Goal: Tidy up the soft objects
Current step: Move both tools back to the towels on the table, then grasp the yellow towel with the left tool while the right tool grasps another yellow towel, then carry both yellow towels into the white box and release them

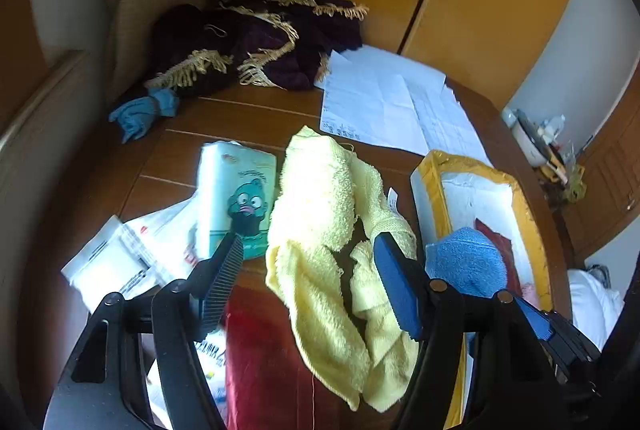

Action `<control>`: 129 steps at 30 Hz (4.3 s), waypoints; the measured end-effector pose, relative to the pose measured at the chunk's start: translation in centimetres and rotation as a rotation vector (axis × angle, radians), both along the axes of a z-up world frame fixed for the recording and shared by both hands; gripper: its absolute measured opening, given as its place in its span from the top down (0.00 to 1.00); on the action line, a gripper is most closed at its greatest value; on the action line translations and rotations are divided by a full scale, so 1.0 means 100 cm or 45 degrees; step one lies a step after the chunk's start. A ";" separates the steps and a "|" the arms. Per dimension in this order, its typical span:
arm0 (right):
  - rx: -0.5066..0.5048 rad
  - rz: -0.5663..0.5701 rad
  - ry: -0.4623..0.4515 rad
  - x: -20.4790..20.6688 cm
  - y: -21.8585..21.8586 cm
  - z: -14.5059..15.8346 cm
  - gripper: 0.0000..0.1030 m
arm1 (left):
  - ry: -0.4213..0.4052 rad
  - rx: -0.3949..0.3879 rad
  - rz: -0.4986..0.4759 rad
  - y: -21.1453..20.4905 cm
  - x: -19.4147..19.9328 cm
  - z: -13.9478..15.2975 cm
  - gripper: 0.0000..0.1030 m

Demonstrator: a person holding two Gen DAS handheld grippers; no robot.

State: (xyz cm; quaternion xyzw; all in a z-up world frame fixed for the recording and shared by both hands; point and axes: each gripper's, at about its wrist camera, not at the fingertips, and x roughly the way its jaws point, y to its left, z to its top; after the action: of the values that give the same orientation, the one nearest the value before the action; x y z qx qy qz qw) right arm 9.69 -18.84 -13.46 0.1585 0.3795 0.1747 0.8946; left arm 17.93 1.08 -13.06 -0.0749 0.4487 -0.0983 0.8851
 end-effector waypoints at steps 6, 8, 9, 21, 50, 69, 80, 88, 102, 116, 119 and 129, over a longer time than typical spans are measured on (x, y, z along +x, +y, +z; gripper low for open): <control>0.035 0.013 0.008 0.002 -0.003 -0.005 0.38 | 0.063 0.121 -0.013 -0.020 0.025 -0.022 0.45; 0.048 0.014 0.010 0.002 -0.004 -0.006 0.38 | 0.082 0.161 -0.021 -0.025 0.032 -0.030 0.47; 0.051 0.015 0.011 0.002 -0.004 -0.007 0.38 | 0.088 0.160 -0.023 -0.026 0.035 -0.032 0.48; 0.081 0.016 0.010 0.003 -0.007 -0.007 0.38 | 0.073 0.142 -0.050 -0.028 0.025 -0.027 0.65; 0.065 0.034 0.073 0.010 0.026 0.018 0.41 | -0.038 -0.513 0.126 0.083 -0.065 0.001 0.67; -0.551 -0.204 0.356 0.098 0.096 -0.031 0.44 | -0.032 -0.579 0.112 0.104 -0.065 -0.009 0.67; -0.467 -0.168 0.221 0.069 0.096 -0.012 0.61 | -0.025 -0.565 0.126 0.102 -0.068 -0.010 0.67; -0.130 -0.104 0.041 0.017 0.059 0.032 0.61 | -0.056 -0.593 0.097 0.094 -0.081 0.007 0.67; 0.051 -0.162 -0.136 -0.052 -0.056 0.066 0.61 | -0.112 -0.661 -0.088 0.017 -0.101 0.065 0.67; 0.119 -0.403 0.019 -0.019 -0.131 0.026 0.61 | -0.018 -0.596 -0.276 -0.081 -0.066 0.060 0.67; 0.101 -0.449 0.048 -0.005 -0.134 0.021 0.61 | -0.004 -0.551 -0.295 -0.095 -0.051 0.057 0.67; 0.052 -0.493 0.138 0.023 -0.141 -0.009 0.60 | 0.076 -0.469 -0.291 -0.121 -0.009 0.022 0.67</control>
State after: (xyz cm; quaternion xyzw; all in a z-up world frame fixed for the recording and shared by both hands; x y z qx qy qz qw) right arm 12.01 -32.95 -14.39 0.2559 0.3859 -0.0016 0.8863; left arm 17.01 -11.01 -10.84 -0.1867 0.4547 -0.2762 0.8259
